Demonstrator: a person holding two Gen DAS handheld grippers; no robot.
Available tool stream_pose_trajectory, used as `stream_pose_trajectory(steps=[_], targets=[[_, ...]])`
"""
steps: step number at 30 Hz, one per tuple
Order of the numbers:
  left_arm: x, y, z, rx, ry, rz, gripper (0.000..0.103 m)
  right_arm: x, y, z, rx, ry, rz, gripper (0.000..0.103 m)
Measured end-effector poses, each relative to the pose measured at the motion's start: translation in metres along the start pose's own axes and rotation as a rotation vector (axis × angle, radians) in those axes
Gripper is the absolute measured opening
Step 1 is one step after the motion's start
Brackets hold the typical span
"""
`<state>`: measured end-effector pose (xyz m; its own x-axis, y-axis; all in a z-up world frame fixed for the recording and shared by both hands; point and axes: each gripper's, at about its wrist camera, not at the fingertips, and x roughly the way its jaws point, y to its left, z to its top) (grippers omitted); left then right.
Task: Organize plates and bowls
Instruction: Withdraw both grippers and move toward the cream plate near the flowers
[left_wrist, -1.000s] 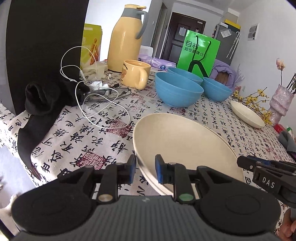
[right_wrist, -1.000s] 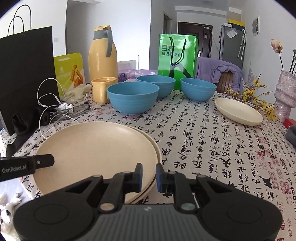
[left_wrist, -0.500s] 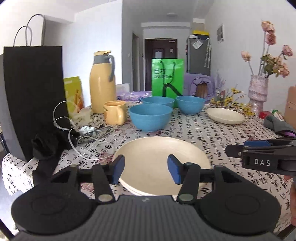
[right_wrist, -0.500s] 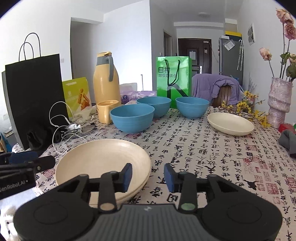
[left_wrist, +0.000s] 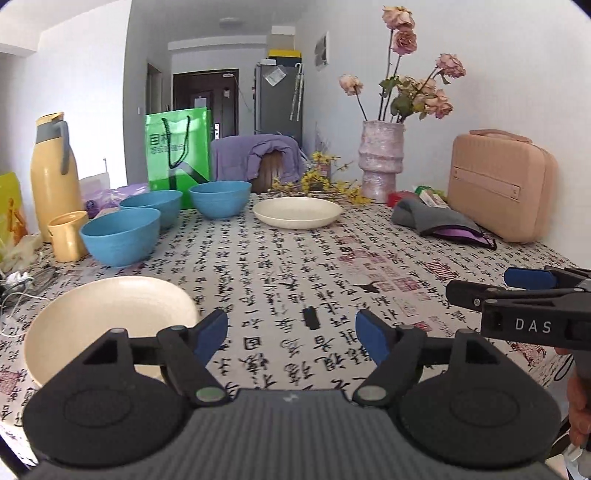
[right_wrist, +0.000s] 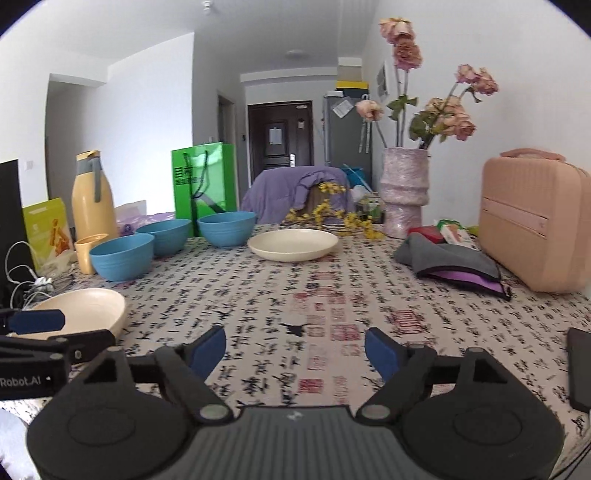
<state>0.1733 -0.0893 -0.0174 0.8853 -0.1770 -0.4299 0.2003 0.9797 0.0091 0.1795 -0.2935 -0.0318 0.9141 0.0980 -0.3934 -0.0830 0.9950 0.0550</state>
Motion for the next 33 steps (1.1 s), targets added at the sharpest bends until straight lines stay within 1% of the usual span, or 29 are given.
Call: stream_pose_trajectory(steps=[1,6,8,10,15,19,24,27,30,33], targets=[[0.004,-0.006,0.001,0.006,0.003,-0.008,0.082,0.0,-0.009,-0.001,0.011,0.004,-0.015,0.084],[0.026,-0.019,0.008,0.017,0.034,-0.014,0.084,0.011,-0.039,-0.001,0.063,0.019,-0.065,0.084],[0.036,-0.018,0.012,0.007,0.053,-0.005,0.085,0.018,-0.045,0.001,0.067,0.023,-0.067,0.086],[0.046,-0.016,0.017,0.0,0.073,0.005,0.089,0.026,-0.049,0.003,0.058,0.028,-0.065,0.087],[0.068,-0.01,0.039,0.007,0.079,0.023,0.089,0.05,-0.058,0.017,0.042,0.044,-0.055,0.087],[0.09,-0.002,0.057,-0.006,0.1,0.035,0.09,0.071,-0.065,0.032,0.037,0.05,-0.06,0.087],[0.119,0.012,0.084,-0.03,0.124,0.045,0.09,0.106,-0.078,0.053,0.061,0.072,-0.047,0.087],[0.139,0.019,0.1,-0.024,0.117,0.045,0.094,0.131,-0.086,0.067,0.067,0.089,-0.025,0.087],[0.17,0.023,0.113,0.003,0.125,0.088,0.094,0.162,-0.091,0.082,0.069,0.112,-0.011,0.087],[0.202,0.031,0.126,-0.008,0.15,0.068,0.094,0.197,-0.097,0.096,0.079,0.147,0.022,0.087]])
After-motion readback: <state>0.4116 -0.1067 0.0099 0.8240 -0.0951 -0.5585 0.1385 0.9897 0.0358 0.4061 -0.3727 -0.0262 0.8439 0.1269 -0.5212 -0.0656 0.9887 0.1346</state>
